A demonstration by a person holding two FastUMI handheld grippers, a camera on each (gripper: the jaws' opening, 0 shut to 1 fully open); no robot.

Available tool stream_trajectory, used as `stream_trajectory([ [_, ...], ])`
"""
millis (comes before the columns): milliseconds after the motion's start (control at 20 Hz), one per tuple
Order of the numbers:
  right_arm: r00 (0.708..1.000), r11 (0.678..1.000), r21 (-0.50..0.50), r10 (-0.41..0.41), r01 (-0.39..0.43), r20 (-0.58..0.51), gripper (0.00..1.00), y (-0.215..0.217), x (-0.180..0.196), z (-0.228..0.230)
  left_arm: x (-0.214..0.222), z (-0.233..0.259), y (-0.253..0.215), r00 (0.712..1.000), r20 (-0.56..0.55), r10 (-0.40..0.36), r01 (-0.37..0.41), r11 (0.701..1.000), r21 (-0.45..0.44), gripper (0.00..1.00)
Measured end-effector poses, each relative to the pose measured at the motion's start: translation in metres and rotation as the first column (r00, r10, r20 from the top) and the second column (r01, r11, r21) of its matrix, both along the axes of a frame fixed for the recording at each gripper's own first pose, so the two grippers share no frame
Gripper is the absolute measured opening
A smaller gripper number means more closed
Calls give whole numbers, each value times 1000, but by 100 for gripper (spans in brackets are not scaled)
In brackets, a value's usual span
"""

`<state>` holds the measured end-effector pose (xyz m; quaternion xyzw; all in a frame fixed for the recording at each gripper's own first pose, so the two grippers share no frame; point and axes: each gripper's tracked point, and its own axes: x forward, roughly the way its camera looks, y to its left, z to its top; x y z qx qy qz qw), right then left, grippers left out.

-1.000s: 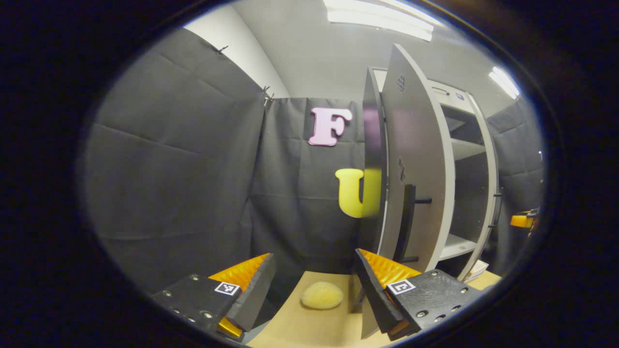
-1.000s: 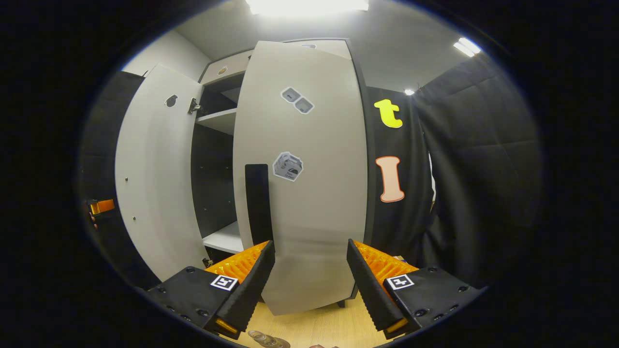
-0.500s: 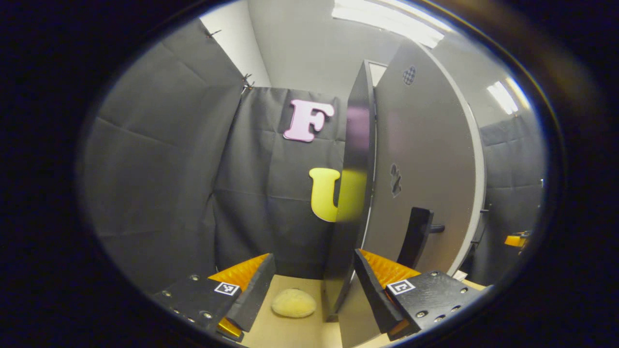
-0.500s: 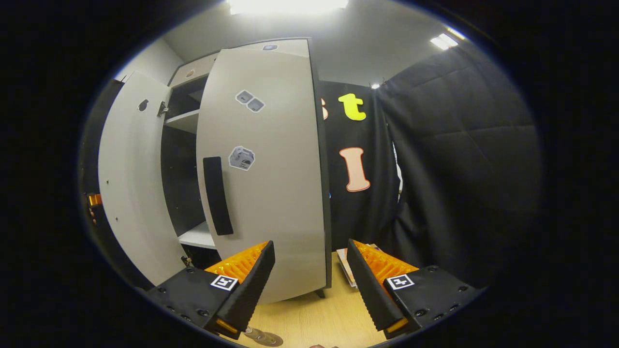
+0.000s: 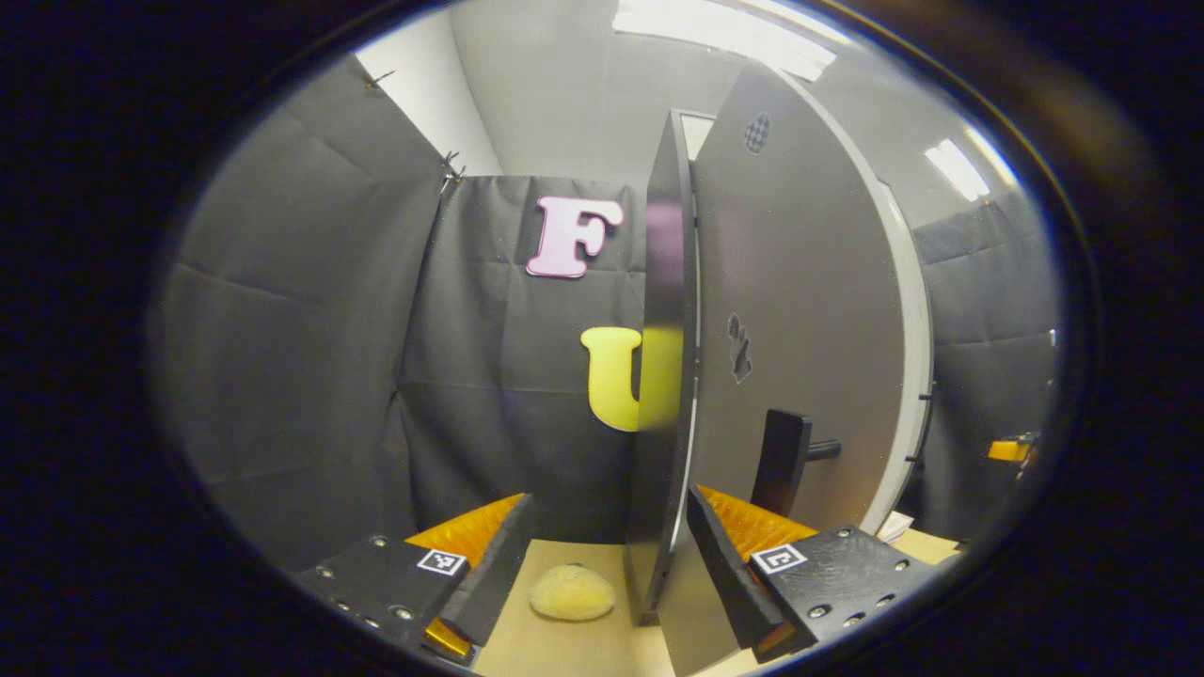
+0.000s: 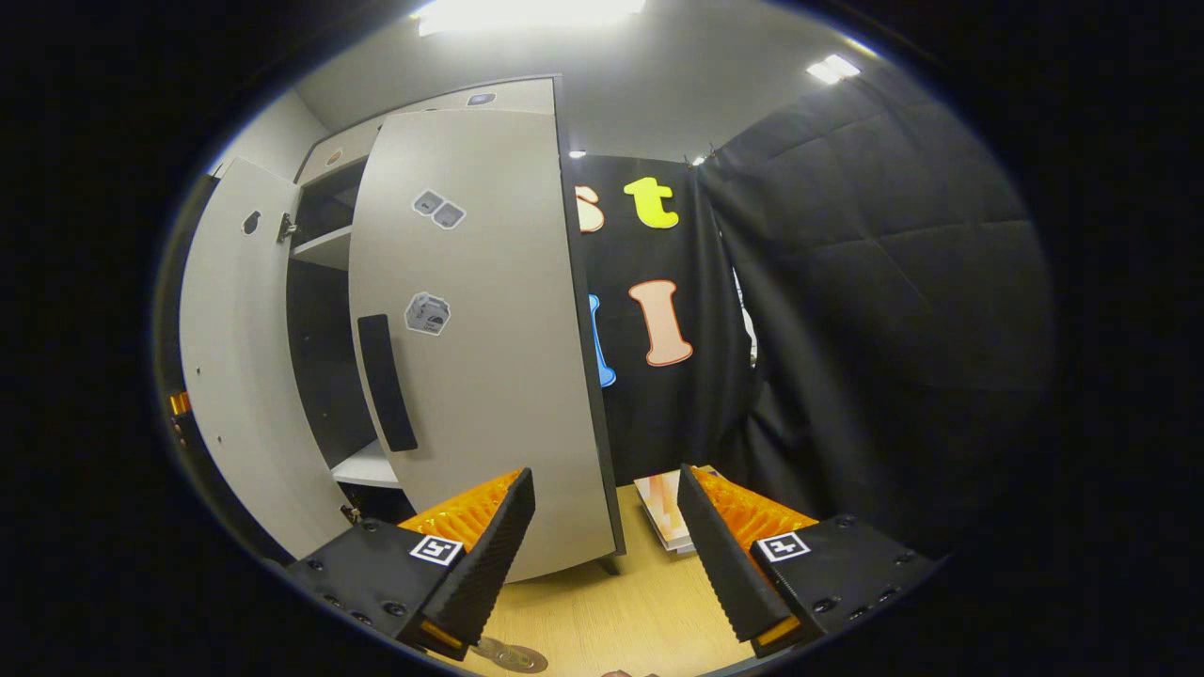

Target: Grasp the bottle in the cabinet with the left hand and place it on the coaster, then close the right door with the right hand and the left door with the left hand.

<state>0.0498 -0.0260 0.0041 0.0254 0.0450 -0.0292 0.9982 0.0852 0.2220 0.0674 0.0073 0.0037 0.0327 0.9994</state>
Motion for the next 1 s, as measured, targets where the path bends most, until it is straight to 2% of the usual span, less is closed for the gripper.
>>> stream_trajectory([
  [50,1000,1000,3,5,-5,0,98,0,1,-1,-1,1,-3,1000,-1,7,-7,1000,0,94],
  [150,1000,1000,11,21,-21,-10,97,1,5,-4,0,2,-7,1000,2,18,-18,1000,4,94],
  [200,1000,1000,13,26,-26,-12,97,0,7,-4,1,0,-12,1000,-4,15,-15,1000,0,99],
  [250,1000,1000,10,29,-29,-11,98,-2,9,-3,1,-1,-19,1000,-9,7,-7,1000,-2,99],
  [300,999,999,6,33,-33,-10,98,-4,11,-2,1,0,-27,1000,-12,-3,2,1000,-2,94],
  [450,999,999,-4,44,-44,-7,98,-10,16,0,3,1,-48,1000,-22,-14,14,1000,8,94],
  [700,998,998,-15,57,-57,-23,98,-31,22,0,10,-10,-89,999,-41,-3,0,997,-75,89],
  [1000,998,999,7,45,-45,-34,98,-66,23,5,32,-7,-137,1000,-18,-16,14,994,-105,98],
])
